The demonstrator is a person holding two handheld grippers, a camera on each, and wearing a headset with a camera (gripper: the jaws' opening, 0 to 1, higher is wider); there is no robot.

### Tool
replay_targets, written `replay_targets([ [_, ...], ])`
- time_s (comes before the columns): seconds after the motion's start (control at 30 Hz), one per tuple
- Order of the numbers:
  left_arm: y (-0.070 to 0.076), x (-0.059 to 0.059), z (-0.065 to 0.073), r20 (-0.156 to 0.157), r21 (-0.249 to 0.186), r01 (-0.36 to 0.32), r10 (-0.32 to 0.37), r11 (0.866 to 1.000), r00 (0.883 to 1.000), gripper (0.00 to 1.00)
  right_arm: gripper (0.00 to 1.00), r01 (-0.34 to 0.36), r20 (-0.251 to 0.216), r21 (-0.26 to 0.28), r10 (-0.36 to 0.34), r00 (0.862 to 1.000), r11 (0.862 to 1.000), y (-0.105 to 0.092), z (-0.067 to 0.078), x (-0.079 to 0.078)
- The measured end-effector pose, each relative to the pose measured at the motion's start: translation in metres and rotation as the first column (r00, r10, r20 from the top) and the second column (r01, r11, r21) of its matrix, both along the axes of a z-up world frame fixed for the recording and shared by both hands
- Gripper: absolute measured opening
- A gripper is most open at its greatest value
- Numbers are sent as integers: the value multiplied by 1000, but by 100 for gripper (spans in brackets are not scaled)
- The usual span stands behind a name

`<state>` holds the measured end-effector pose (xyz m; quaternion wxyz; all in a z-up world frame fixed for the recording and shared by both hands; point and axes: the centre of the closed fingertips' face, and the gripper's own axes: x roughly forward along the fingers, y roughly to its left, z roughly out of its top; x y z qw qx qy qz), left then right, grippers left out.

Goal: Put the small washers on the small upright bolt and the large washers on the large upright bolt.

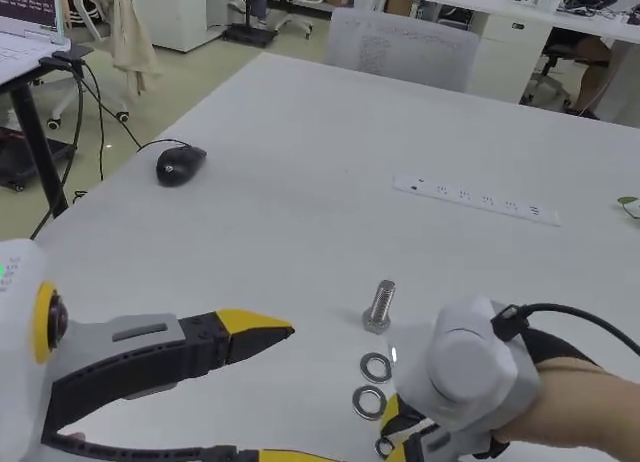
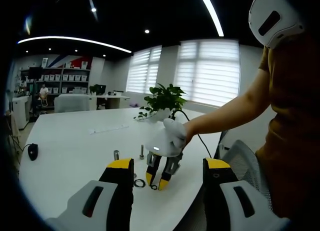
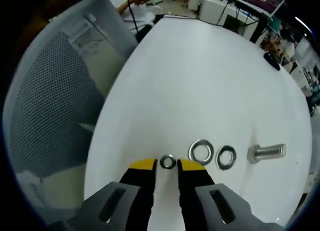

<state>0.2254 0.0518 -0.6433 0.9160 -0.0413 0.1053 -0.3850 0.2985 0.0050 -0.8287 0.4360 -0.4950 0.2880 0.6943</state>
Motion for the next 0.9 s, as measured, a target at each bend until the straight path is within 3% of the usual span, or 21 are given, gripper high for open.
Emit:
replay_targets([
  [0.07,0,0,0,-1,-1,0,0,1000,1000,55,21,-5,18,19,5,1000,1000,2,1,3],
  [0.1,0,0,0,-1,0,0,0,1000,1000,55,20,1,6,10,-1,1000,1000,1,0,2],
  [0.13,0,0,0,-1,0,-1,1,1000,1000,55,17,26,-37,-9,-26,999,1000,-2,-1,-4],
  [0.17,0,0,0,-1,-1,-2,2,1000,1000,55,17,15,-15,6,-15,1000,1000,0,0,1],
  [0.53,0,-2,-2,-2,3,-6,6,1000,1000,55,17,51,-22,24,-50,998,998,-1,-1,0],
  [0.9,-3,-2,-1,-2,5,4,-4,1000,1000,55,12,37,-10,23,-37,999,999,0,-1,0],
])
